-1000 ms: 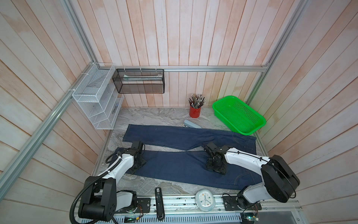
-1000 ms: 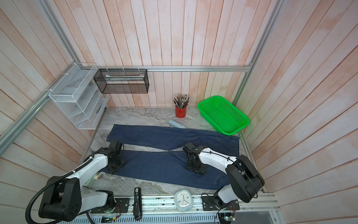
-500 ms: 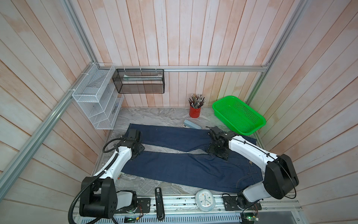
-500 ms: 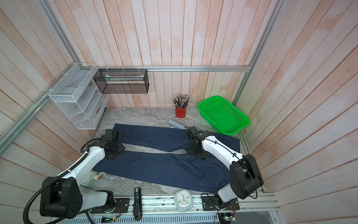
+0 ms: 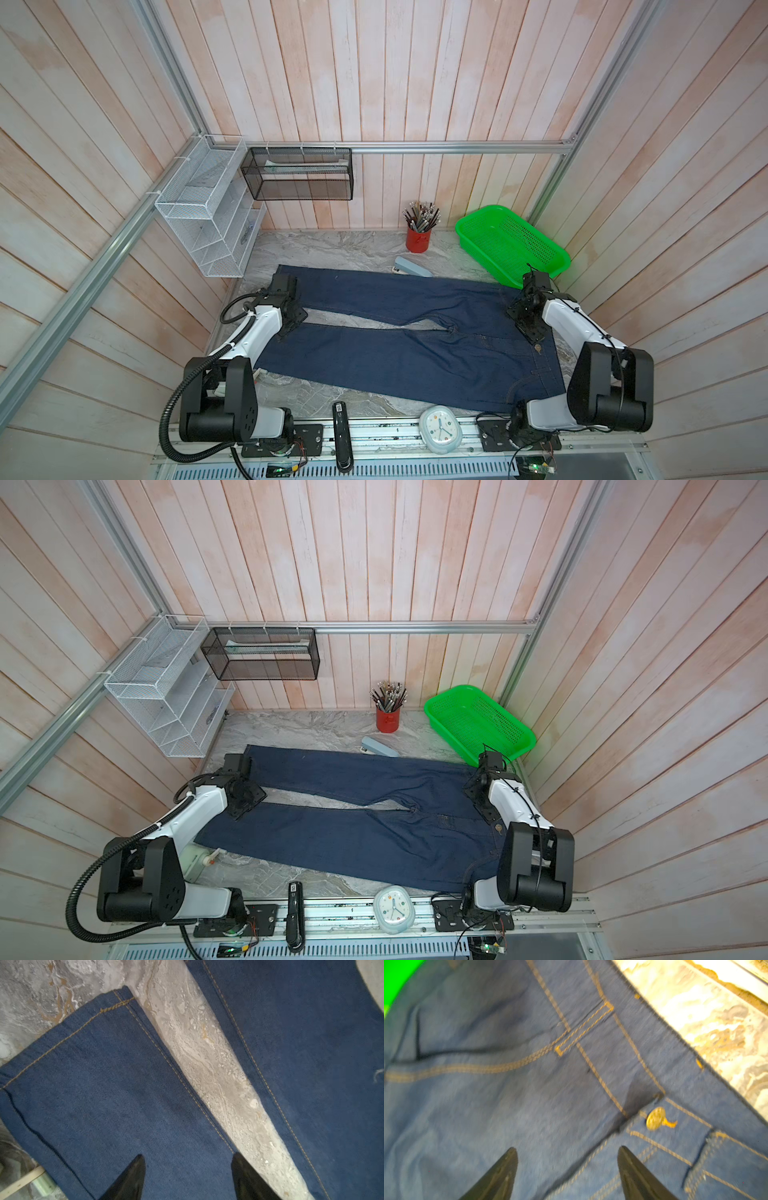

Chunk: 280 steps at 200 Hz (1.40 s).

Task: Fold and stack the trousers
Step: Flatten out the trousers at the center of the table, then fold the trousers at the center of the table.

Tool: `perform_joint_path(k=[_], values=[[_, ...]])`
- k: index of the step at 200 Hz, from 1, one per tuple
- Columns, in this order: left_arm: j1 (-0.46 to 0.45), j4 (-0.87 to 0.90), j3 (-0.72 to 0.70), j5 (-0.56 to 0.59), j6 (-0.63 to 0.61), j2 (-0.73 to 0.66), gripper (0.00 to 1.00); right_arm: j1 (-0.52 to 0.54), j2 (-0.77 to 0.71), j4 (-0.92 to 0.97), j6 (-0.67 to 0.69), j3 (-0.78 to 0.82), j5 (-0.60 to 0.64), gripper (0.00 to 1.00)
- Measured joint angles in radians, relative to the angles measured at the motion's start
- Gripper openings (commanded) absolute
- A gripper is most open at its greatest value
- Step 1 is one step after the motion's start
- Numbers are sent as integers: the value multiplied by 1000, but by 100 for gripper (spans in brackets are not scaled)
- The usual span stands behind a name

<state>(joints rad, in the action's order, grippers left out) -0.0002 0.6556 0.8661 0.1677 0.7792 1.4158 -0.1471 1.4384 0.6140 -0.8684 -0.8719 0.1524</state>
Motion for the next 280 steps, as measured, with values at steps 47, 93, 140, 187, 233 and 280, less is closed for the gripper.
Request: perform_joint_path(k=[47, 93, 140, 187, 233, 280], values=[[72, -67, 93, -27, -112, -1, 76, -77, -23, -135, 24, -3, -1, 77], [71, -187, 270, -48, -283, 77, 77, -79, -107, -271, 95, -19, -53, 76], [71, -201, 448, -63, -402, 335, 77, -73, -109, -328, 138, -17, -135, 76], [69, -129, 756, -30, -457, 602, 77, -22, -109, -338, 140, -3, -187, 76], [80, -22, 1012, 20, -481, 805, 76, -4, -111, -338, 140, -3, -219, 75], [97, 77, 1126, 47, -484, 928, 73, -4, -113, -338, 145, -3, -245, 75]])
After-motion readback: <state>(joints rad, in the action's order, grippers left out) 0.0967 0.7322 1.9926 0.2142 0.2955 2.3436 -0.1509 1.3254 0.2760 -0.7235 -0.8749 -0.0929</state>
